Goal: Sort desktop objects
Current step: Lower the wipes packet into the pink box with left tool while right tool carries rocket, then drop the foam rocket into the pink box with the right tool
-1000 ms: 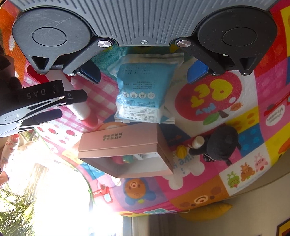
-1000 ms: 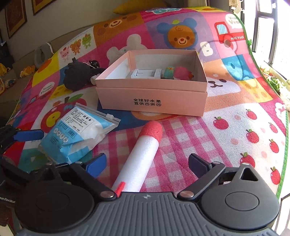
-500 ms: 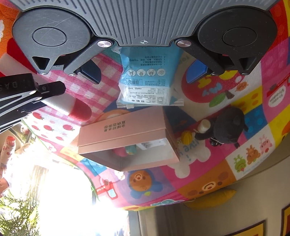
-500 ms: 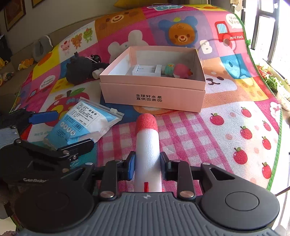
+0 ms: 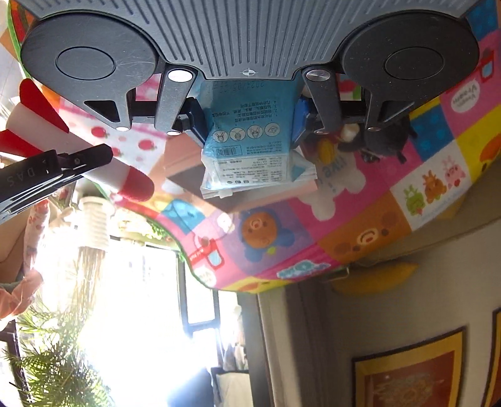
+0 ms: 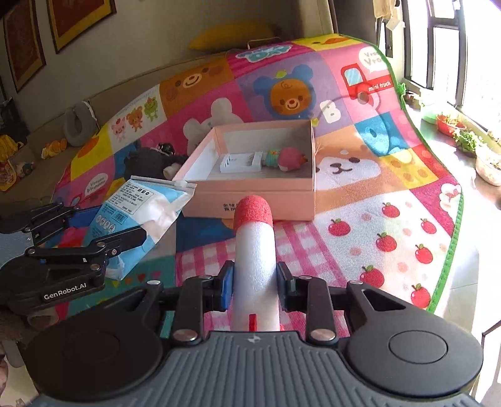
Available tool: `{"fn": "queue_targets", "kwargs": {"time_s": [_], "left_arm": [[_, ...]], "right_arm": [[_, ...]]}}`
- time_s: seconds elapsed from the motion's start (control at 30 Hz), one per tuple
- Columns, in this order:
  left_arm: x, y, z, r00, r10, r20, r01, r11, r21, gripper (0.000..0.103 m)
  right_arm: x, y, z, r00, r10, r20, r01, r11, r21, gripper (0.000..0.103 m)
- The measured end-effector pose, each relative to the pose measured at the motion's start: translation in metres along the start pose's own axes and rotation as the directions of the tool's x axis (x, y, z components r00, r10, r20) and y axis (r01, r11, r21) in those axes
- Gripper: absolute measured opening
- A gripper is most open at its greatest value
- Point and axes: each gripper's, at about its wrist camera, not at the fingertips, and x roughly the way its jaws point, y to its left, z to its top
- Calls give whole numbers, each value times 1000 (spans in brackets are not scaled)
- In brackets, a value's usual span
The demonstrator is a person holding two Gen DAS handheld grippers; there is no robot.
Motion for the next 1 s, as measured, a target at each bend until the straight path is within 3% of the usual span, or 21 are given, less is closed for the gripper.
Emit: {"fn": "queue_targets", "kwargs": {"time_s": [0.13, 0.23, 0.27, 0.3, 0.33, 0.4, 0.7, 0.8, 0.87, 0.9, 0.93, 1.0], "left_arm": [[47, 12, 41, 999, 15, 35, -12, 997, -72, 59], [97, 21, 55, 999, 24, 28, -20, 991, -132, 63], [113, 23, 56, 1000, 26, 18, -24, 990, -136, 69], [126, 26, 56, 1000, 19, -2, -19, 990, -137, 83], [134, 31, 52, 1000, 16, -18, -18, 989, -144, 91], [133, 41, 40, 1000, 17, -20, -20, 988, -152, 97], [91, 84, -31, 992, 63, -111, -84, 977, -194, 101], [84, 93, -49, 987, 84, -139, -109, 978, -180, 101], [82, 101, -59, 981, 108, -159, -135, 975, -174, 102], [81, 107, -64, 978, 121, -171, -151, 972, -178, 102], [80, 113, -69, 974, 135, -183, -169, 968, -183, 102], [78, 125, -77, 965, 168, -200, -207, 959, -192, 102]], "right_arm": [[-21, -10, 45, 986, -2, 164, -3, 999, 34, 27], [-18, -17, 73, 975, -27, 223, 15, 998, 53, 27], [-13, -20, 84, 972, -33, 233, 19, 998, 59, 27], [-7, -22, 92, 971, -38, 235, 24, 998, 61, 27], [1, -23, 102, 971, -47, 234, 33, 997, 63, 27], [18, -23, 115, 971, -69, 229, 57, 996, 62, 27], [118, -12, 152, 990, -84, 117, 79, 996, 46, 27], [156, -6, 159, 987, -143, 71, 141, 989, 37, 27], [175, -7, 161, 987, -159, 20, 158, 987, 42, 32], [182, -8, 160, 987, -163, -4, 163, 986, 45, 44], [185, -9, 159, 983, -181, -9, 181, 982, 49, 49], [183, -6, 157, 975, -222, 12, 221, 975, 25, 49]]}}
